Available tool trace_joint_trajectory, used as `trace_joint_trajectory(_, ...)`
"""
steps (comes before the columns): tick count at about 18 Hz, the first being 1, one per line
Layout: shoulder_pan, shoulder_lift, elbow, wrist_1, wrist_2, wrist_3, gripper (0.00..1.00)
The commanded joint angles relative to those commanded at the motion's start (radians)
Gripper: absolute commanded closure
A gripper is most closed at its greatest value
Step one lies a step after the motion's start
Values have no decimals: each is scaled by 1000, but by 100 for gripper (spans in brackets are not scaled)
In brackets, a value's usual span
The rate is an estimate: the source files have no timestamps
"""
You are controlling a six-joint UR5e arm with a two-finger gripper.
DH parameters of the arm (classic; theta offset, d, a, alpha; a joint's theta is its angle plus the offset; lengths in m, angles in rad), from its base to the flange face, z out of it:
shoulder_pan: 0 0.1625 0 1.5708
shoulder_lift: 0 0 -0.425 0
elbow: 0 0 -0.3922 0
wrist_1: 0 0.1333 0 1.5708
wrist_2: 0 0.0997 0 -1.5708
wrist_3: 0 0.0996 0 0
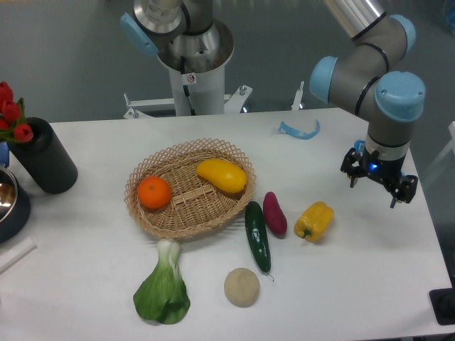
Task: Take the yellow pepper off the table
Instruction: 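Move the open gripper down and over the yellow bell pepper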
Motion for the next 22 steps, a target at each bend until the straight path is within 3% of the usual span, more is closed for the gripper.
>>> trace_joint_trajectory(5,2,-5,-5,0,-14,2,0)
trace_joint_trajectory(9,14,-6,-37,5,-64,0,0)
trace_joint_trajectory(22,0,-5,-146,6,-64,-8,0)
